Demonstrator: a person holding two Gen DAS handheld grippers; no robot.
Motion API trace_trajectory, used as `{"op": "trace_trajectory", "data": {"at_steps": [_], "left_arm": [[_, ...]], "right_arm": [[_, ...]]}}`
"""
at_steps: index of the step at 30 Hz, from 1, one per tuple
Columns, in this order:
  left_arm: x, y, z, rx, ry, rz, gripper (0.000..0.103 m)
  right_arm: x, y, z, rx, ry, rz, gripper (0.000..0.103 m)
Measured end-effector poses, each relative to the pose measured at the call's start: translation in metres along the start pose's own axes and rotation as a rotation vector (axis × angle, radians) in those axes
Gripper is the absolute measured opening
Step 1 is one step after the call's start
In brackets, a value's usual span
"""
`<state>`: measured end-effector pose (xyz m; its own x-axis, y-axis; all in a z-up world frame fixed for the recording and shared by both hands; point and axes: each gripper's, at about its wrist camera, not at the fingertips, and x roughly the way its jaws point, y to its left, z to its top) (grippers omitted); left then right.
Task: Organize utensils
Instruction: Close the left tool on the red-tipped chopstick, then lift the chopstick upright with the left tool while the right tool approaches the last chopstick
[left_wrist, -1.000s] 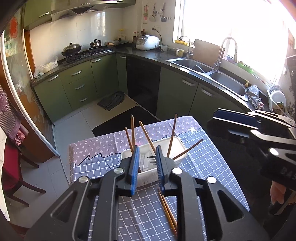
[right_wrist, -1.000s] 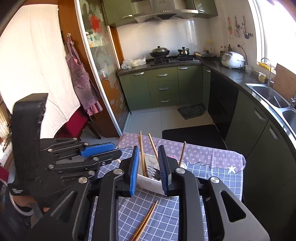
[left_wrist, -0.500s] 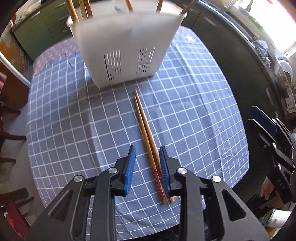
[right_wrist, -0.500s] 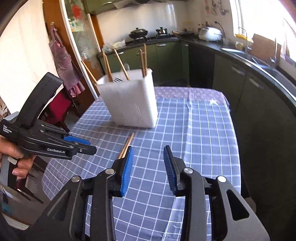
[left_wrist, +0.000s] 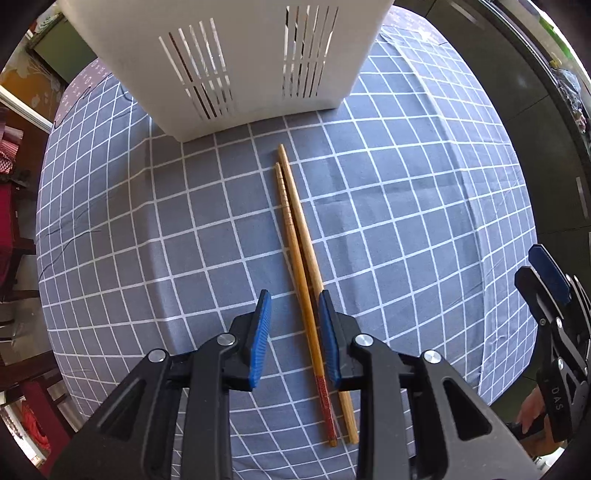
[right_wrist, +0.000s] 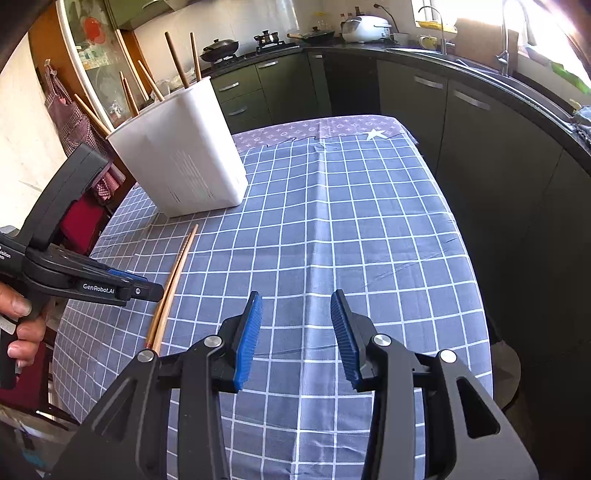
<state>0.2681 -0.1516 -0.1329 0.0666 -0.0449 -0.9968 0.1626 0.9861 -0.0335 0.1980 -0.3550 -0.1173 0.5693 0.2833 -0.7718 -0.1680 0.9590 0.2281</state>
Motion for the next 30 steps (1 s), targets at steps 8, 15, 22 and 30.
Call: {"op": "trace_trajectory", "data": {"at_steps": [8, 15, 22, 30], "left_arm": [[0.018, -0.013, 0.001, 0.003, 0.031, 0.026, 0.025], [0.021, -0.011, 0.013, 0.021, 0.023, 0.04, 0.009], [0.011, 0.0, 0.014, 0.015, 0.009, 0.01, 0.006], [-0.039, 0.017, 0.0, 0.031, -0.101, -0.052, 0.006]], "right_arm": [[0.004, 0.004, 0.0, 0.011, 0.019, 0.019, 0.039], [0.006, 0.007, -0.002, 0.009, 0.028, 0.011, 0.044], [0.007, 0.009, -0.004, -0.002, 0.039, 0.009, 0.044], [0.017, 0.02, -0.004, -0.022, 0.076, 0.016, 0.045]]}}
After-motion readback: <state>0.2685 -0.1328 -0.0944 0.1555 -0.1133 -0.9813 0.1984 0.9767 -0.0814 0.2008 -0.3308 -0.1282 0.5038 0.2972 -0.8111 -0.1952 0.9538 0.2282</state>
